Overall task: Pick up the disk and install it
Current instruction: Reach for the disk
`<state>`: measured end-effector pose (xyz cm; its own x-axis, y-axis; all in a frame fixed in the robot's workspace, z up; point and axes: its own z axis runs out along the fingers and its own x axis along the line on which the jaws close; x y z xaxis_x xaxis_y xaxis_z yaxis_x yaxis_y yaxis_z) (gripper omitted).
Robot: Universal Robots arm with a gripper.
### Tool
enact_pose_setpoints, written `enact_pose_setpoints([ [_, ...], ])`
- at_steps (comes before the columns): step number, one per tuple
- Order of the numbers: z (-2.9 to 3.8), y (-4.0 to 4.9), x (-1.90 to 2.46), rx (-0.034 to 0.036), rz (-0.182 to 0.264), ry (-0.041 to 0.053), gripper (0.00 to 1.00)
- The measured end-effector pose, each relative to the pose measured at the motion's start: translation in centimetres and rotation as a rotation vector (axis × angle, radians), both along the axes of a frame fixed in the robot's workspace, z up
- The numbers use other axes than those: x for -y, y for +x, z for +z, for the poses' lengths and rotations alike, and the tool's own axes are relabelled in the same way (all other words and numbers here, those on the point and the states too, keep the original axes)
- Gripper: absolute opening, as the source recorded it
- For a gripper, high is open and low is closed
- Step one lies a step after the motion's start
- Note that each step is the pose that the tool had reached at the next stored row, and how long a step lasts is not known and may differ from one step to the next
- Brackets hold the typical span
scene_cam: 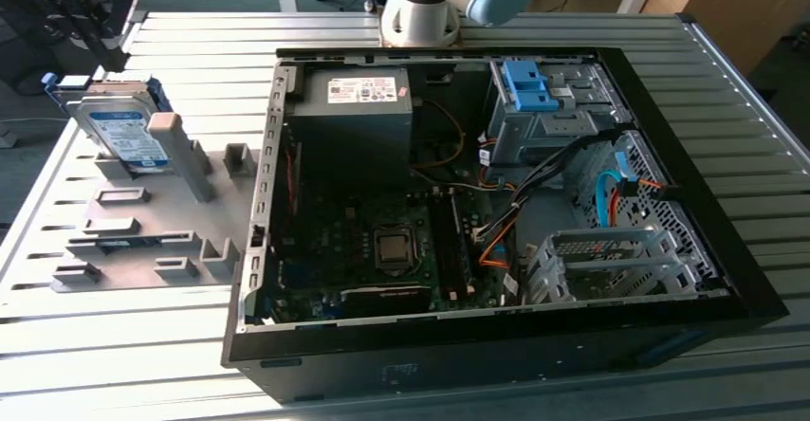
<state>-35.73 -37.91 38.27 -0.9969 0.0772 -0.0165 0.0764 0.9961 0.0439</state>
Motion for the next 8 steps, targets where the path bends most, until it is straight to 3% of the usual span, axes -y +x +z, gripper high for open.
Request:
enact_pose_setpoints([
  [8,0.0,-0.22,0.0,-0.0001,0.0,0.0,0.11],
])
